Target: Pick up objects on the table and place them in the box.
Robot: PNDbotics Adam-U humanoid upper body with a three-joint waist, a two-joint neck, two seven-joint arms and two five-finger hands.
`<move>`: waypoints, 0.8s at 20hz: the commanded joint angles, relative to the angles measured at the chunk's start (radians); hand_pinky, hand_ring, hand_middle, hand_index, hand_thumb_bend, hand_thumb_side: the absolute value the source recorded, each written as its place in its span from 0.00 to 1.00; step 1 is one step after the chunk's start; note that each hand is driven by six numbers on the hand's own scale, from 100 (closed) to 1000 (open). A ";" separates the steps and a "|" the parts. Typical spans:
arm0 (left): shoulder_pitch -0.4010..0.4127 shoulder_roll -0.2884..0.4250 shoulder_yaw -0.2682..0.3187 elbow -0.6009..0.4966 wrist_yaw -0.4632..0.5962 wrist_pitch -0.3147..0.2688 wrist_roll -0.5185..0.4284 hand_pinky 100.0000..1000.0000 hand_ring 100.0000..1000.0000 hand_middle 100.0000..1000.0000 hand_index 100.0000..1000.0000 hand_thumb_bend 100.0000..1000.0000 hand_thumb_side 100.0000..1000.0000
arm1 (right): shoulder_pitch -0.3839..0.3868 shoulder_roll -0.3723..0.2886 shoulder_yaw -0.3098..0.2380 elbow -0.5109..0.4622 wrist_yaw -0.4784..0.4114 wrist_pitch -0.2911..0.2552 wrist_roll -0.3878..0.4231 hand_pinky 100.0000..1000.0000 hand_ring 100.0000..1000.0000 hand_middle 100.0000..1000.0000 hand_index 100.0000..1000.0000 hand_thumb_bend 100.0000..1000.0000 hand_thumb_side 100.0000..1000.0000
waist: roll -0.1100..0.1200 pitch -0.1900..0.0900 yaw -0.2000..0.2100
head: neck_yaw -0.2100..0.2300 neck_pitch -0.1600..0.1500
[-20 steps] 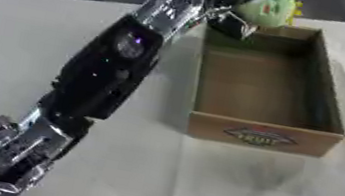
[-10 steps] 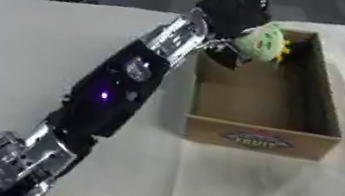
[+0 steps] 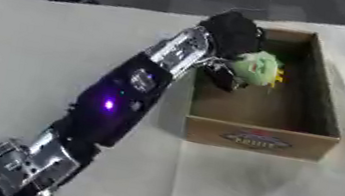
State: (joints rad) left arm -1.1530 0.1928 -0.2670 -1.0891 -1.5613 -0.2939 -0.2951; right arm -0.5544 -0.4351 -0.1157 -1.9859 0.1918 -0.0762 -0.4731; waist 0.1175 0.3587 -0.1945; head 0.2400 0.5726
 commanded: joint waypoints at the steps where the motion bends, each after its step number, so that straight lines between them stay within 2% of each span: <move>1: -0.018 0.015 0.001 -0.024 0.000 -0.002 -0.024 0.64 0.82 0.76 0.88 0.00 0.67 | -0.010 -0.012 -0.004 -0.014 -0.004 0.000 -0.004 0.79 0.87 0.69 0.76 0.00 1.00 | -0.012 -0.020 -0.002 | 0.000 -0.010; 2: -0.018 0.016 0.001 -0.025 -0.007 -0.001 -0.031 0.66 0.84 0.78 0.89 0.04 0.67 | -0.010 -0.012 -0.004 -0.014 -0.004 0.000 -0.004 0.79 0.87 0.69 0.76 0.00 1.00 | -0.012 -0.020 -0.002 | 0.000 -0.010; 6: -0.017 0.018 -0.001 -0.029 -0.040 -0.008 -0.076 0.75 0.93 0.85 0.94 0.48 0.76 | -0.011 -0.010 -0.003 -0.014 -0.006 0.000 -0.004 0.79 0.87 0.68 0.76 0.00 1.00 | -0.013 -0.021 -0.004 | 0.003 -0.012; 8: -0.017 0.019 0.000 -0.031 -0.054 -0.013 -0.102 0.79 0.96 0.88 0.97 0.64 0.78 | -0.011 -0.010 -0.004 -0.014 -0.007 0.000 -0.005 0.79 0.87 0.68 0.76 0.00 1.00 | -0.014 -0.021 -0.005 | 0.004 -0.012; 12: -0.017 0.022 0.005 -0.035 -0.073 -0.027 -0.160 0.86 1.00 0.94 1.00 0.76 0.76 | -0.011 -0.009 -0.004 -0.014 -0.008 0.000 -0.005 0.79 0.87 0.68 0.76 0.00 1.00 | -0.014 -0.024 -0.007 | 0.007 -0.015; 14: -0.017 0.023 0.009 -0.036 -0.077 -0.033 -0.190 0.88 1.00 0.95 1.00 0.94 0.78 | -0.011 -0.009 -0.004 -0.014 -0.009 0.000 -0.006 0.79 0.86 0.68 0.76 0.00 1.00 | -0.014 -0.024 -0.008 | 0.008 -0.015; 16: -0.016 0.024 0.012 -0.038 -0.072 -0.036 -0.211 0.88 1.00 0.96 1.00 1.00 0.80 | -0.011 -0.009 -0.005 -0.014 -0.009 0.000 -0.006 0.79 0.86 0.68 0.76 0.00 1.00 | -0.014 -0.025 -0.009 | 0.009 -0.016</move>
State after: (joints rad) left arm -1.1526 0.1945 -0.2661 -1.1026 -1.6308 -0.3277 -0.4908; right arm -0.5544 -0.4324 -0.1157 -1.9859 0.1873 -0.0773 -0.4760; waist 0.1174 0.3585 -0.2022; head 0.2448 0.5685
